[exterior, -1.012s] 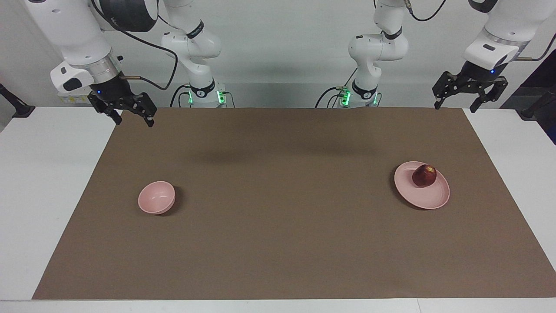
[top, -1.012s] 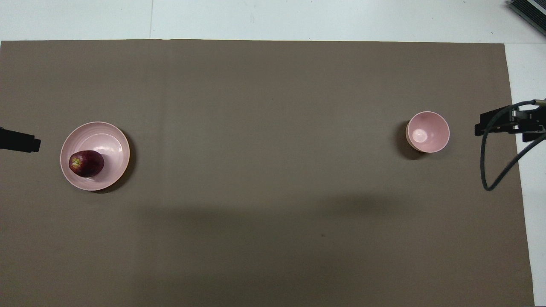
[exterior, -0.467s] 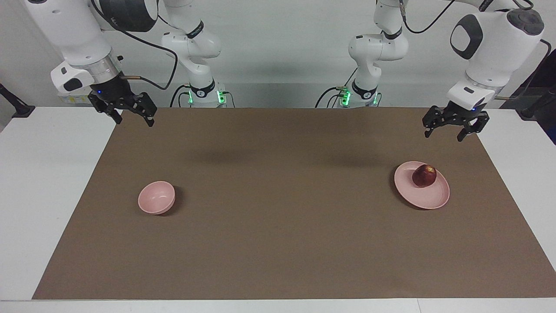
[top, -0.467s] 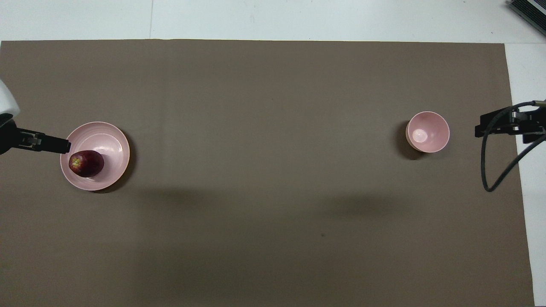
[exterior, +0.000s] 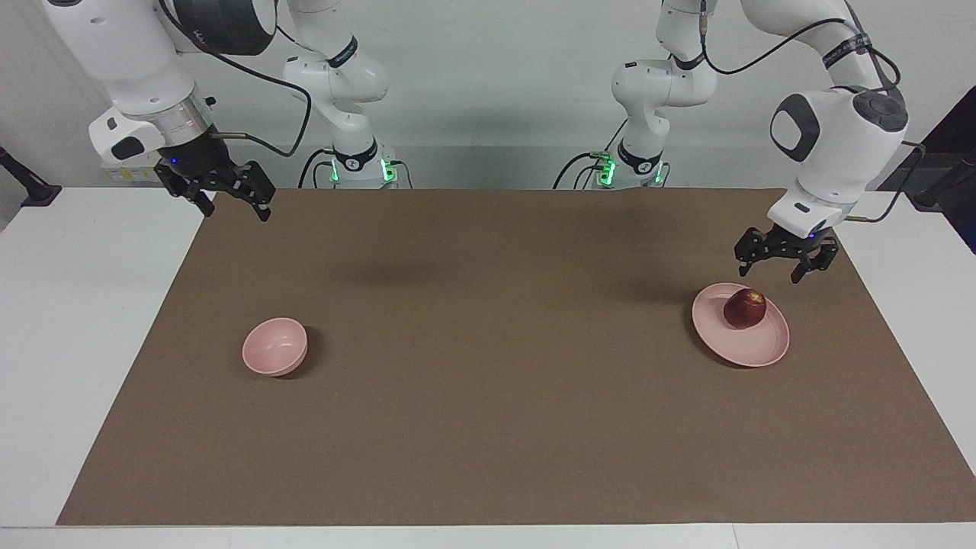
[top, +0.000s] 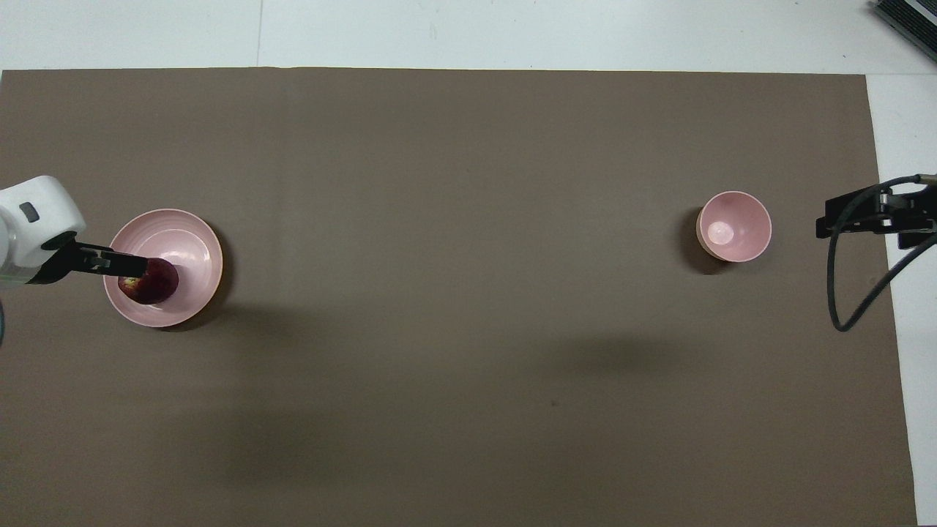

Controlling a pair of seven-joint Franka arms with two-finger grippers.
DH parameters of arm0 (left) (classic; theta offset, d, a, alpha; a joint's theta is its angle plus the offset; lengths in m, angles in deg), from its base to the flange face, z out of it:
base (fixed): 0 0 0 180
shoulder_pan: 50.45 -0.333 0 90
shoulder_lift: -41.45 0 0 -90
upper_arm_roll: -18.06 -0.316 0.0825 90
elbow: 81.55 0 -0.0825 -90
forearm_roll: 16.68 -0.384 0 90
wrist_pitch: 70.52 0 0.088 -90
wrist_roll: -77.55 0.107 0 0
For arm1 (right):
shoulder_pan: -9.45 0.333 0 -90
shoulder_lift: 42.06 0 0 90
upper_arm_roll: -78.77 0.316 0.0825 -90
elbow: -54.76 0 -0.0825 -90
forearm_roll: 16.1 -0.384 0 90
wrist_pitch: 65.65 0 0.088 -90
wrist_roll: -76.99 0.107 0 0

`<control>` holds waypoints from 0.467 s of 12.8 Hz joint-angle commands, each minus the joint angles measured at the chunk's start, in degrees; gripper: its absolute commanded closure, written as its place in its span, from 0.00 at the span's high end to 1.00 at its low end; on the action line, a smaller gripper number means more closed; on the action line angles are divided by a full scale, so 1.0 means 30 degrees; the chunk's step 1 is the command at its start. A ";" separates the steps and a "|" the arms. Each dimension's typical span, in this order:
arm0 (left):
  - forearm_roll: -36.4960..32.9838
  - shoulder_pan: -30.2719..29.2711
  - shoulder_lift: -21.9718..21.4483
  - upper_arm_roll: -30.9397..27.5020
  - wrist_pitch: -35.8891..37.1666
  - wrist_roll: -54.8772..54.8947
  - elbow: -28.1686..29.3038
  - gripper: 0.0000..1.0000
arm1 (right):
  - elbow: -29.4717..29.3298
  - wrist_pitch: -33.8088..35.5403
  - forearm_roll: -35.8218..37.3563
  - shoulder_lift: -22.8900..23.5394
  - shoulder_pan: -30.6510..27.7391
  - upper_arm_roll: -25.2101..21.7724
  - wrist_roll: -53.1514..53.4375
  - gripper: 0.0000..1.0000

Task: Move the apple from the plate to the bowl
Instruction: 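Reach the left gripper down into the pink bowl toward the apple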

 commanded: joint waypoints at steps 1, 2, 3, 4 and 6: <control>0.0267 -0.0461 0.0567 0.0032 -0.2487 0.0372 0.1530 1.00 | 0.0157 0.0232 -0.0423 -0.0318 -0.0215 0.0071 -0.0313 1.00; 0.0296 -0.0491 0.0656 0.0032 -0.3279 0.0372 0.2116 1.00 | 0.0157 0.0203 -0.0394 -0.0290 -0.0186 0.0071 -0.0314 1.00; 0.0325 -0.0520 0.0714 0.0032 -0.3867 0.0401 0.2644 1.00 | 0.0157 0.0145 -0.0394 -0.0289 -0.0157 0.0071 -0.0314 1.00; 0.0354 -0.0520 0.1034 0.0032 -0.4279 0.0372 0.2881 1.00 | 0.0157 0.0144 -0.0394 -0.0289 -0.0128 0.0071 -0.0314 1.00; 0.0763 -0.0752 0.1386 0.0032 -0.4692 0.0401 0.3001 1.00 | 0.0186 0.0144 -0.0394 -0.0289 -0.0128 0.0071 -0.0314 1.00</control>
